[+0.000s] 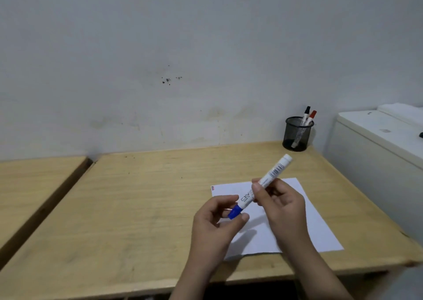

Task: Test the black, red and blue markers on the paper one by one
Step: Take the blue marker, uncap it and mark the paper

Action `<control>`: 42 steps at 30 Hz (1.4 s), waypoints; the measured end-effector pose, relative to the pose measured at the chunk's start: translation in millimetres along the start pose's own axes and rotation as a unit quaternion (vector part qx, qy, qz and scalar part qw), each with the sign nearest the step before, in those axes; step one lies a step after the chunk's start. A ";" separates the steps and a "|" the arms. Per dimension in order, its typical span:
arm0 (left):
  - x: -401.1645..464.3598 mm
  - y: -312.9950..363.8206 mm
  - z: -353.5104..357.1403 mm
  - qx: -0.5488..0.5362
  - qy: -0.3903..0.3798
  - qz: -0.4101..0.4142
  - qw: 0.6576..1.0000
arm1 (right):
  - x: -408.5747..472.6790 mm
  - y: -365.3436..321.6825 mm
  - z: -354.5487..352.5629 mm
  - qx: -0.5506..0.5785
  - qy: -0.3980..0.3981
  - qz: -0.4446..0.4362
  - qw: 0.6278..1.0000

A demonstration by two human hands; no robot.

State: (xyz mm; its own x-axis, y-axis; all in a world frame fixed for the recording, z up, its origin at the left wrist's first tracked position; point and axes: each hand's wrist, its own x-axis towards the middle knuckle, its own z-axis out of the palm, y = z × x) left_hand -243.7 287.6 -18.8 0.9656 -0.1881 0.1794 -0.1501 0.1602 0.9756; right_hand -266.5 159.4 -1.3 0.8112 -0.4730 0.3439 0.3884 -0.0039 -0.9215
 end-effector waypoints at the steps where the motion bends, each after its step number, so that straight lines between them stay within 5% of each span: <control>1: -2.1 -2.4 -1.7 0.002 0.009 0.002 1.000 | -2.3 0.4 -0.6 0.009 0.005 0.003 1.000; 13: -14.3 -7.1 -8.4 0.112 0.030 0.131 0.985 | -20.2 7.8 -2.0 0.007 -0.061 0.049 0.997; 22: -15.1 -3.9 -12.6 0.088 -0.020 0.087 0.992 | -21.5 4.5 -13.3 0.023 -0.117 0.015 0.993; 27: -2.8 0.4 -24.6 0.068 0.025 0.050 0.996 | -12.9 -0.5 -24.9 0.021 -0.070 0.003 0.997; 33: 54.7 10.9 -54.1 0.193 0.075 0.030 0.978 | -12.0 3.0 -29.0 0.018 -0.035 0.032 0.999; 37: 106.8 -1.3 -61.6 0.327 0.042 -0.009 0.944 | -12.9 6.5 -25.1 0.017 -0.041 0.043 0.998; 42: 133.2 -35.1 -62.6 0.369 0.007 -0.054 0.928 | -9.1 12.1 -19.5 0.018 -0.033 0.061 0.997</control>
State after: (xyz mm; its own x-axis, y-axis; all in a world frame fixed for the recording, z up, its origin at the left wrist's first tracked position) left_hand -96.5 317.6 -37.1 0.9854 -0.1509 0.0791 -0.1518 -0.5663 0.8101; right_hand -277.6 146.5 -19.0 0.8799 -0.4093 0.2412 0.2989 0.0825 -0.9507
